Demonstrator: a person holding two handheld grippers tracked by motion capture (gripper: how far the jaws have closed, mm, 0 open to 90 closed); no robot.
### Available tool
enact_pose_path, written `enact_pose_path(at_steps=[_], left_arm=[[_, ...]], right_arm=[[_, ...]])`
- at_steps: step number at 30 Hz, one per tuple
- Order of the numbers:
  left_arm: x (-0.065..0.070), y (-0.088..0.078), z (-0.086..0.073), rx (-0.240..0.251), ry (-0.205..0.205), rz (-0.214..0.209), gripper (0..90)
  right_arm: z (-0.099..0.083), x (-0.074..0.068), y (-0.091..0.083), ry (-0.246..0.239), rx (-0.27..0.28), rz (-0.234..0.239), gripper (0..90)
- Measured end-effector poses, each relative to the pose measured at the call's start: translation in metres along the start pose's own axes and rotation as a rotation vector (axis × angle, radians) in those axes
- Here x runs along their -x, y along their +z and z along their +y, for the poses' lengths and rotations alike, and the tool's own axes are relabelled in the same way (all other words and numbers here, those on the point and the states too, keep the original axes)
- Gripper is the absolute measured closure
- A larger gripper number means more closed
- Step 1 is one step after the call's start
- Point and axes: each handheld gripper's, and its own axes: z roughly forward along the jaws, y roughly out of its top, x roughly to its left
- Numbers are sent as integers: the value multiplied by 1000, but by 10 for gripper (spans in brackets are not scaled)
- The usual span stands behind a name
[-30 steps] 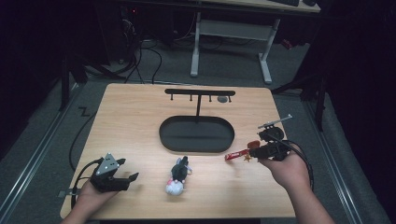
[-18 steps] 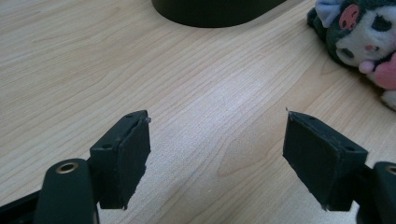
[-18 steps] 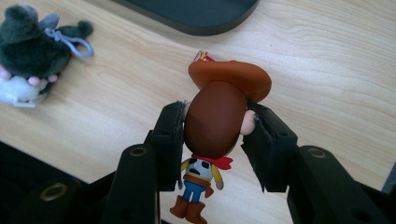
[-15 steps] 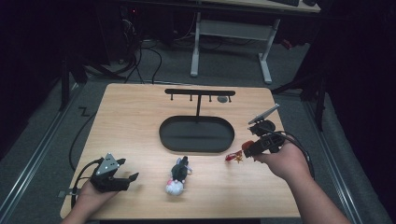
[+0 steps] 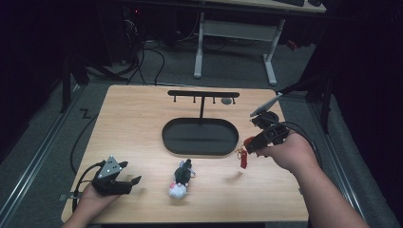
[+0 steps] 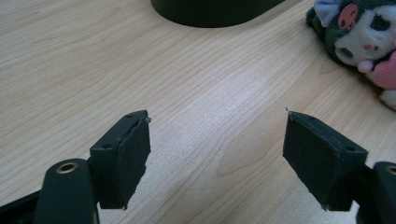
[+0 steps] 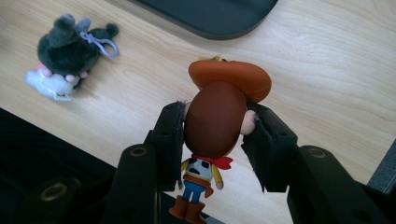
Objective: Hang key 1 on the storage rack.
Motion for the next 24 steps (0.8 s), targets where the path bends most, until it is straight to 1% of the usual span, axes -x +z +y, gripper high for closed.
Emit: enact_pose_path(at_steps=[10,19,24], left_arm=[[0,0,-1,3,-4,1,235],[0,0,-1,0,-2,0,235],[0,1,-1,0,-1,2,235]], right_arm=[[17,7,-9,10,-6,-18,585],[32,8,-13,13,11,-32,586],[45,12,-16,13,31,-43,586]])
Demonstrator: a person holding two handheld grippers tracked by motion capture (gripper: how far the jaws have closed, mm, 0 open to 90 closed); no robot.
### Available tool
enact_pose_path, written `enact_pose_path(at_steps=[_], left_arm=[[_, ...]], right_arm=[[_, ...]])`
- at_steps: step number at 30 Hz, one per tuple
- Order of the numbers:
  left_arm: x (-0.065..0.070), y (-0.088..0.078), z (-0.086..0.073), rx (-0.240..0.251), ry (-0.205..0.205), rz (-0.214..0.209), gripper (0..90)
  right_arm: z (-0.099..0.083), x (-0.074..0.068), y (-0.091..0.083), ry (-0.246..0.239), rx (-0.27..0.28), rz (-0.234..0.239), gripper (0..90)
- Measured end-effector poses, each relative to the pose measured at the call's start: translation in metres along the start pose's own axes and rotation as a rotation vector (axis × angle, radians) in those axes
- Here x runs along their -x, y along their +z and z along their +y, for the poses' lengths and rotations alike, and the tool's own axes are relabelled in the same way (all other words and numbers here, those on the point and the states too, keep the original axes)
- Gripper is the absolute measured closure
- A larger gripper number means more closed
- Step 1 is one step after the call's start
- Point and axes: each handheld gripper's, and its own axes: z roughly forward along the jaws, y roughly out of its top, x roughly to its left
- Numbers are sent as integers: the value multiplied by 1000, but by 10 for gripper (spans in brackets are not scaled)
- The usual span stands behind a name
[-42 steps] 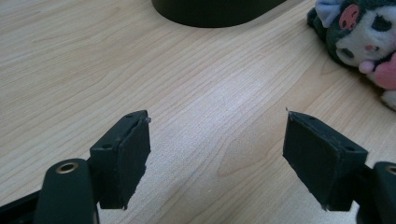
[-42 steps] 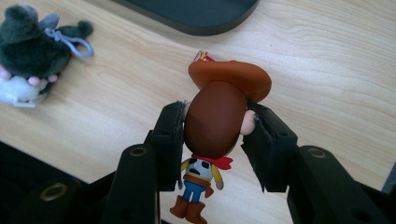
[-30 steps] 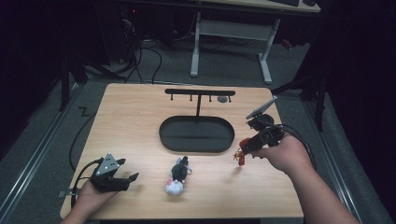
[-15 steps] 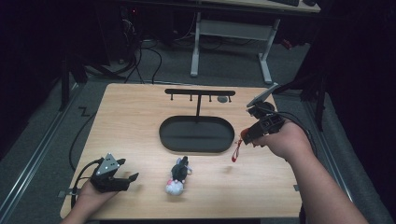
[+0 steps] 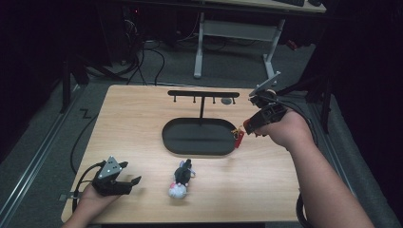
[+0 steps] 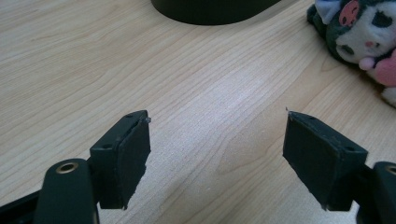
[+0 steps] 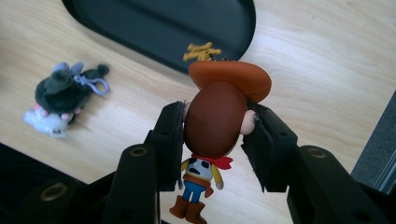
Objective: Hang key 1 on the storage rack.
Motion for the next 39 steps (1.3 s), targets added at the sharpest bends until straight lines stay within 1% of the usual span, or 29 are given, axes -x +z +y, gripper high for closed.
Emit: enact_pose_path(at_steps=[7,8,10,12,22,26,29,32,33,37,39], left_arm=[[-1,0,0,-1,-2,-2,235],[-1,0,0,-1,-1,-2,235],[-1,0,0,-3,-1,-2,235],[-1,0,-1,-4,-1,-2,235],[-1,0,-1,-3,-5,-1,235],[-1,0,-1,-6,-3,-1,235],[-1,0,-1,-7,-3,0,235],[-1,-1,-1,-7,-1,-1,235],[-1,-1,-1,-7,-1,0,235],[-1,-1,-1,-7,2,1,235],[-1,-1,-1,-7,1,0,235]], right_arm=[[12,0,2,9,13,4,586],[16,2,3,3,16,3,586],[17,2,4,8,19,3,586],[22,4,4,12,26,2,586],[36,8,9,23,48,5,587],[43,12,11,31,59,2,587],[45,13,10,32,60,2,587],[49,14,8,33,69,3,587],[50,13,7,40,76,5,587],[58,13,4,42,90,-2,587],[59,13,4,42,88,-4,588]])
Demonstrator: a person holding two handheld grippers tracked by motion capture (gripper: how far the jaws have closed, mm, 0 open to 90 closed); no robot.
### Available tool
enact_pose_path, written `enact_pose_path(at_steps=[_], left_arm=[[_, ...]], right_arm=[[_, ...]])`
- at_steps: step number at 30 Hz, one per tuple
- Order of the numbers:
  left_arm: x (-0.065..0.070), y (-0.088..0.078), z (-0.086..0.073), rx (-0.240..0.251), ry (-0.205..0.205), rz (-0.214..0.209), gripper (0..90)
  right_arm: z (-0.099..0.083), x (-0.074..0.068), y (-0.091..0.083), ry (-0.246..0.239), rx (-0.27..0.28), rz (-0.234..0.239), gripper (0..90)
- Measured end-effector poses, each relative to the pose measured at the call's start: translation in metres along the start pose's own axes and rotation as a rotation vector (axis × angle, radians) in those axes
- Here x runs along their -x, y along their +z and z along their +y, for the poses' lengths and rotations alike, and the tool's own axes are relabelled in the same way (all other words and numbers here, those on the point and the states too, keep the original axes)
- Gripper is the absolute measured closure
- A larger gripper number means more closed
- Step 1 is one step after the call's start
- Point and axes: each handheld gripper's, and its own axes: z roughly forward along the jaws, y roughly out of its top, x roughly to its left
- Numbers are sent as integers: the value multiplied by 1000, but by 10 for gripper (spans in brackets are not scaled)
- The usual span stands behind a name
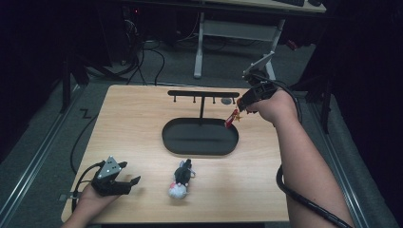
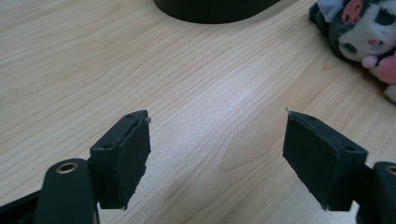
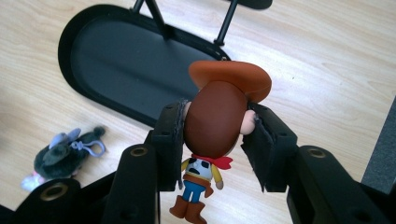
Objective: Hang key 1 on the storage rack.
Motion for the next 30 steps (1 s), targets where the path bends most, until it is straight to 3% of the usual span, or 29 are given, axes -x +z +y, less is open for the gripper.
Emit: enact_pose_path(at_steps=[15,30], left_arm=[[0,0,0,-1,1,-2,235],[-1,0,-2,-2,-4,3,235]], right_arm=[[16,-12,6,-23,1,8,588],[24,-2,7,2,17,1,587]])
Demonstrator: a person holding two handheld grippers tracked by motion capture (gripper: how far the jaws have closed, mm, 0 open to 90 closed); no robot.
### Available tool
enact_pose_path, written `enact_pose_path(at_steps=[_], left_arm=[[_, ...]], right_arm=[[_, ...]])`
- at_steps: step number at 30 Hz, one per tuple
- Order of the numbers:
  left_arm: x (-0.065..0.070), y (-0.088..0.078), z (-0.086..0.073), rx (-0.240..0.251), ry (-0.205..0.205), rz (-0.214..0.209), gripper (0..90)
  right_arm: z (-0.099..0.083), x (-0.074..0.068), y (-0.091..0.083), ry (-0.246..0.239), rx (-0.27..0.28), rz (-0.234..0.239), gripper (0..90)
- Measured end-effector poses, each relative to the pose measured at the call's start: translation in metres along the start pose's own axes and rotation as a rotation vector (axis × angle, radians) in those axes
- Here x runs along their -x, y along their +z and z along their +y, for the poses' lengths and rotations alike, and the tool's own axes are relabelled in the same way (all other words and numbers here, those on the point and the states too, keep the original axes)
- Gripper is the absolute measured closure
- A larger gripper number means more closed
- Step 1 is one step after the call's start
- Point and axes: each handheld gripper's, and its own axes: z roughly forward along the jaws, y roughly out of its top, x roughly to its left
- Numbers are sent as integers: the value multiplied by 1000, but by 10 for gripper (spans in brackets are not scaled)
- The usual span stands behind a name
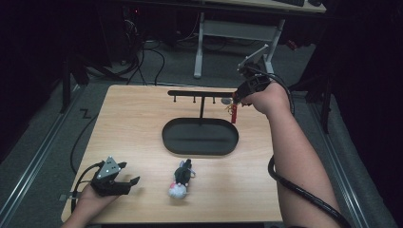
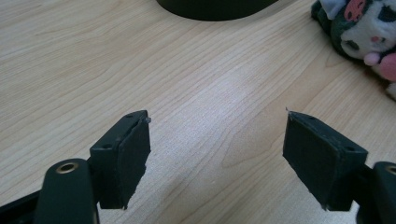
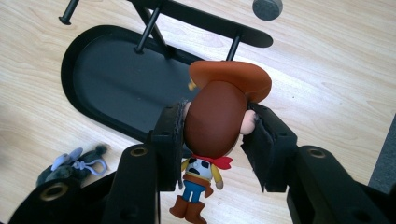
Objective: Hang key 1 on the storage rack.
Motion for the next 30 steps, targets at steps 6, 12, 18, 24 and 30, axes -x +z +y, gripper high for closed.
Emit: enact_pose_path(at_steps=[6,12,18,24,30], left_arm=[[-1,-1,-1,1,-4,0,235],[-1,-1,-1,2,-4,0,236],[0,0,0,-6,2,-1,236],[1,1,0,-7,3,-3,236],[2,2,-1,-14,9,-5,236]], right_arm=[[-1,4,7,8,-9,-1,587],[-9,15,21,43,-18,-3,588],[-17,21,30,53,-28,2,587],[-22,25,41,61,-37,9,587],[-25,28,61,71,-58,13,585]])
